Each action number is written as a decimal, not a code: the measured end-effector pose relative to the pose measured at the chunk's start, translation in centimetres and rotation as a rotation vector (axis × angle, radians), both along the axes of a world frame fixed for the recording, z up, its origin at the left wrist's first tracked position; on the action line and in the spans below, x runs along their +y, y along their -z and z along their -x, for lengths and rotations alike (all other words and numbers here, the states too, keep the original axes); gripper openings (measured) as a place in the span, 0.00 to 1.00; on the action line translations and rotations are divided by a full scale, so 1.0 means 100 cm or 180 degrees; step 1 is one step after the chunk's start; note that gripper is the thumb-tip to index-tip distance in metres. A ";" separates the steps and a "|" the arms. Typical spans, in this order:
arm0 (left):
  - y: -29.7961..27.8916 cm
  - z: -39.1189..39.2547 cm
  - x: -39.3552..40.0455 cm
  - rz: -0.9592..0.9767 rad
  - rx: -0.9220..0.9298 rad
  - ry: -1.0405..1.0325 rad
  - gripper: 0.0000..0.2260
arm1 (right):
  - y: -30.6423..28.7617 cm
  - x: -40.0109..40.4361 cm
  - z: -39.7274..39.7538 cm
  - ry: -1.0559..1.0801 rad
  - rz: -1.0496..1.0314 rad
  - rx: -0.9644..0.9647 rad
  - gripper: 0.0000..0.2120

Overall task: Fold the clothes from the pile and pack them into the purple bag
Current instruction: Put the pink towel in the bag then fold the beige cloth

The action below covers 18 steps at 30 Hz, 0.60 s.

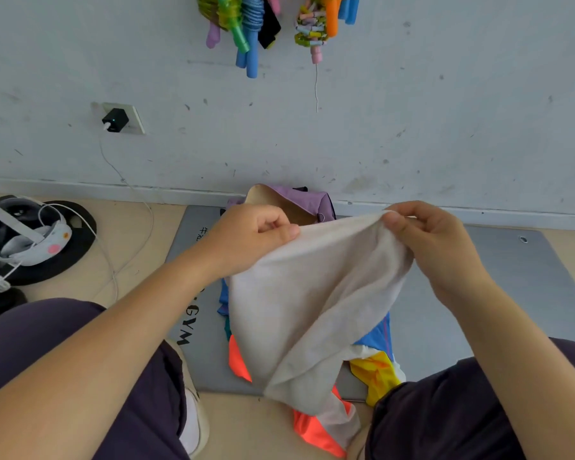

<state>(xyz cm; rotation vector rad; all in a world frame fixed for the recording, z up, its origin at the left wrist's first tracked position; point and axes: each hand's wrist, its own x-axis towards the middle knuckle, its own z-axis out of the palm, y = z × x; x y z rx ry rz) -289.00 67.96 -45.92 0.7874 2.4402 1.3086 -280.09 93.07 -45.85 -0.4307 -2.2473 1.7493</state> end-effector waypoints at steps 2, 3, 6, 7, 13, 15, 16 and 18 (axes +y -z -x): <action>0.002 -0.003 0.002 -0.0058 0.0055 0.0037 0.12 | 0.000 -0.006 -0.003 -0.0306 -0.0130 -0.0112 0.10; 0.004 -0.007 0.005 -0.0109 0.0051 0.0091 0.11 | 0.000 -0.013 -0.005 -0.0598 -0.0169 -0.0162 0.15; 0.007 -0.020 0.015 -0.0240 0.0030 0.0342 0.10 | 0.003 -0.039 -0.010 -0.1382 -0.0141 -0.0334 0.20; 0.008 -0.022 0.017 -0.0293 0.0014 0.0410 0.10 | 0.004 -0.044 -0.011 -0.1500 -0.0172 -0.0382 0.17; 0.007 -0.018 0.014 -0.0282 -0.0084 0.0326 0.10 | 0.008 -0.039 -0.007 -0.1129 0.0120 -0.0551 0.02; 0.006 -0.011 0.008 -0.0177 -0.0043 0.0167 0.12 | 0.009 -0.027 -0.004 -0.0721 0.0042 -0.0501 0.04; 0.006 -0.008 0.005 -0.0087 0.0005 0.0081 0.12 | 0.009 -0.021 -0.002 -0.0503 0.0021 -0.0448 0.04; 0.006 -0.002 0.001 0.0157 0.0133 -0.0062 0.13 | 0.008 -0.012 0.000 -0.0261 0.0078 -0.0368 0.04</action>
